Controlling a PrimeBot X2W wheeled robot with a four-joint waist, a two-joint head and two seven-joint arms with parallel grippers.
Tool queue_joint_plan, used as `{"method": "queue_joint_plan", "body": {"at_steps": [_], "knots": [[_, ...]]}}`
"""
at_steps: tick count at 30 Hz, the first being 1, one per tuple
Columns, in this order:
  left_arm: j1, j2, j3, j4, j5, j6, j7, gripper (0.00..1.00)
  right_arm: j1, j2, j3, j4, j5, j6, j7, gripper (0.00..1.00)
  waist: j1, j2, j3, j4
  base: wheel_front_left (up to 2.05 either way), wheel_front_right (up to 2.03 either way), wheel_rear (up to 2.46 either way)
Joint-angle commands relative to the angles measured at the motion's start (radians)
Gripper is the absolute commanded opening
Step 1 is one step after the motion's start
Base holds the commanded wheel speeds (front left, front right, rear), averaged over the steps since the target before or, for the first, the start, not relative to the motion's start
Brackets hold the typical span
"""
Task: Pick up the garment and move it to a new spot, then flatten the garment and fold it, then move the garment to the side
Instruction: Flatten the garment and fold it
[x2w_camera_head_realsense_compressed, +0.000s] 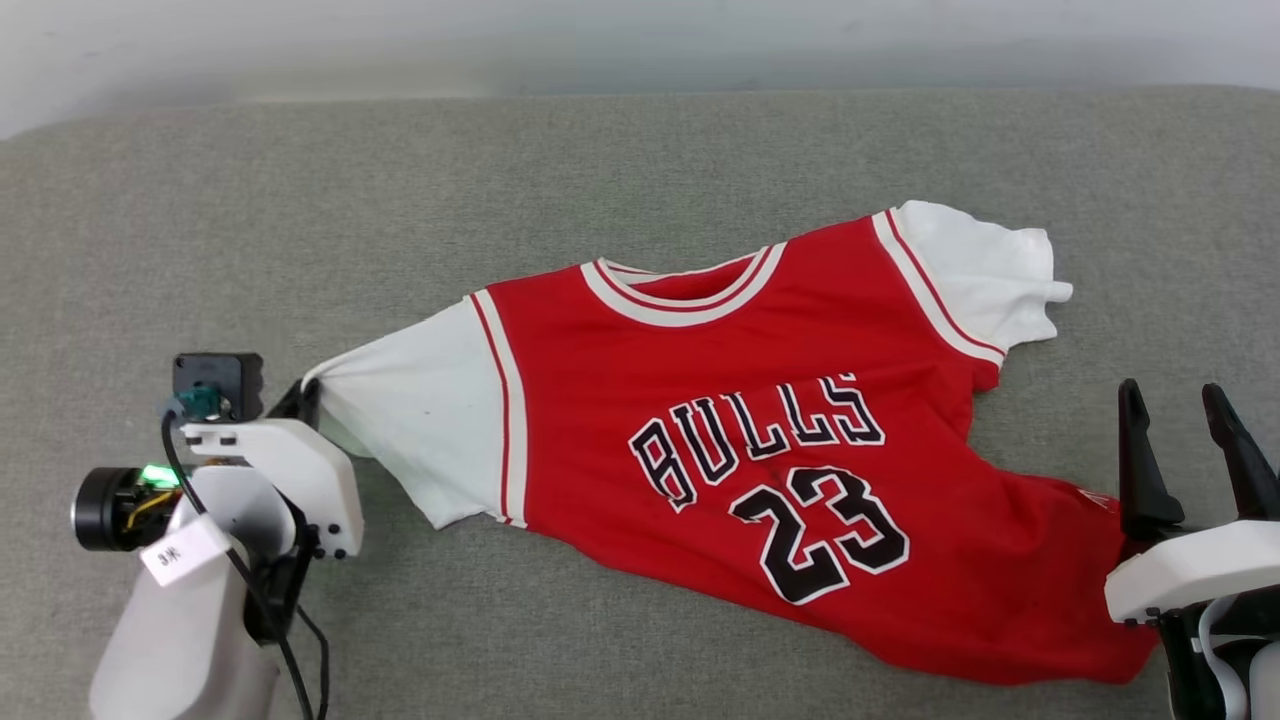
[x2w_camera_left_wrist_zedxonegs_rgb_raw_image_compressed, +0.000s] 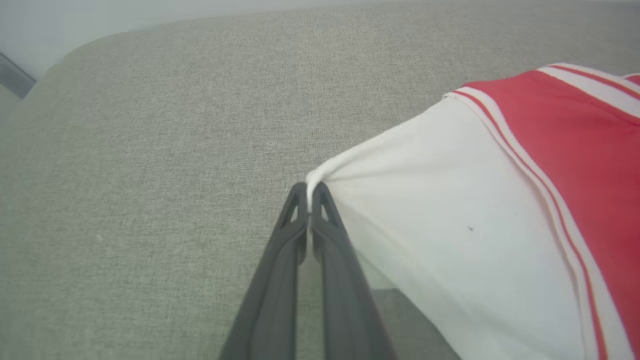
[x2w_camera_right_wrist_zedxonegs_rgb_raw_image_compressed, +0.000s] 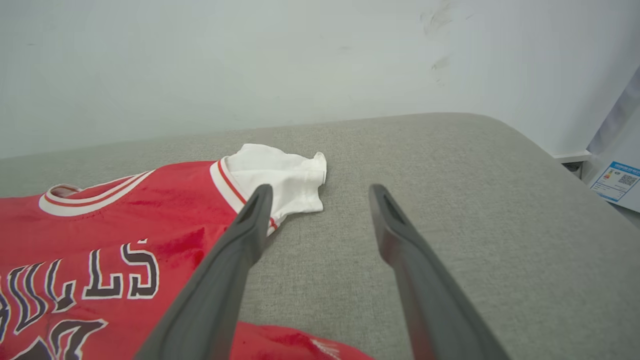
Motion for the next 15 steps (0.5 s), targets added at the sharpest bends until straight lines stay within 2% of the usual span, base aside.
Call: {"method": "queue_joint_plan", "body": {"at_steps": [1,2,3,10,15], "knots": [[0.012,-0.006,-0.005,0.0,-0.002,-0.008,-0.028,0.23,-0.011,0.007,0.002,0.003,-0.008,-0.001,0.008,1.0,-0.0001,0.0,0.0,0.008,0.0,0.0,0.0],[0.015,-0.009,-0.01,-0.003,0.003,-0.01,-0.051,0.66,-0.011,0.006,0.004,0.003,-0.008,-0.001,0.014,1.0,-0.0001,0.0,-0.002,0.012,0.0,0.0,0.0],[0.02,-0.013,-0.015,-0.005,0.008,-0.009,-0.075,1.0,-0.011,0.005,0.006,0.003,-0.006,-0.001,0.019,1.0,-0.0001,0.0,-0.004,0.017,0.0,0.0,0.0],[0.068,-0.052,-0.062,-0.075,0.046,-0.03,-0.324,1.0,-0.018,-0.047,0.035,-0.013,-0.003,-0.001,0.092,1.0,-0.0001,0.0,-0.022,0.064,0.0,0.0,0.0],[0.115,-0.08,-0.08,-0.152,0.067,-0.022,-0.446,1.0,-0.069,-0.155,0.091,-0.034,0.021,-0.001,0.27,1.0,-0.0001,0.0,-0.02,0.108,0.0,0.0,0.0]]}}
